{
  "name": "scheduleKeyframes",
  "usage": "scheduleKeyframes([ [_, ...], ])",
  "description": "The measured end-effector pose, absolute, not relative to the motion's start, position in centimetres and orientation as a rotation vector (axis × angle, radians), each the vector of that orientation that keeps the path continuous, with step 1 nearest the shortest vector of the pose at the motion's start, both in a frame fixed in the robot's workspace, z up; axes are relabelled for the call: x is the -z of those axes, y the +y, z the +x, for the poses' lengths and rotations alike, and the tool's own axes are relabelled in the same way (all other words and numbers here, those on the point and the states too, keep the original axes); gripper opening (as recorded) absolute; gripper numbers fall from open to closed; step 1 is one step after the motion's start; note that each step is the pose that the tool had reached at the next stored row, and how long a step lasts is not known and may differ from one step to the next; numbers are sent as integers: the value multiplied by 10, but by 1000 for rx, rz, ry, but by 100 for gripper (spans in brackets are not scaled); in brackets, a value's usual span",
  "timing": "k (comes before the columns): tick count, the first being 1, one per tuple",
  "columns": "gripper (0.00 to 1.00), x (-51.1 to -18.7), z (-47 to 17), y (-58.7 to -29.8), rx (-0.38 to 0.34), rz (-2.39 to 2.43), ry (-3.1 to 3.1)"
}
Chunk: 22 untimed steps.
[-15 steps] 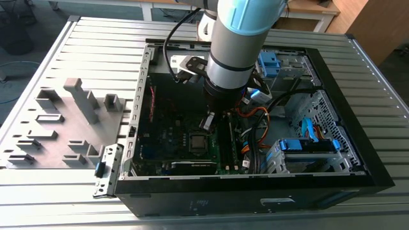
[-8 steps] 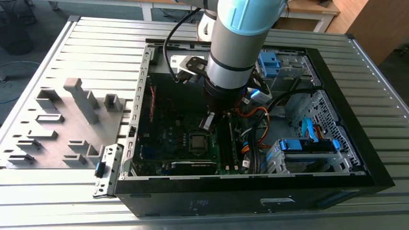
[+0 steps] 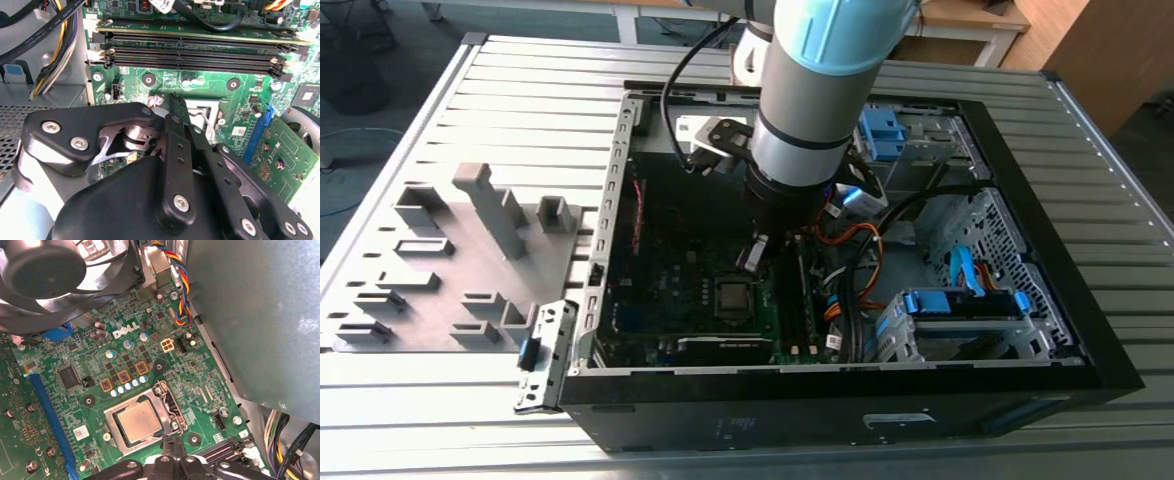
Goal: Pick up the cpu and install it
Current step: 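Install the first cpu locking lever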
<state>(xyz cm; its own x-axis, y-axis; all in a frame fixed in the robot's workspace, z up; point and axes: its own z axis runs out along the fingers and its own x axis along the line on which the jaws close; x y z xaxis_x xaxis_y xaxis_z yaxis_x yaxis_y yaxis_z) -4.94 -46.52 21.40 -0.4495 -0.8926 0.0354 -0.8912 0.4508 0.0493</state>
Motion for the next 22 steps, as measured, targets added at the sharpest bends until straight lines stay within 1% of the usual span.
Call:
scheduleKeyframes([
  [22, 11, -211, -52, -469, 25, 1615, -2624],
])
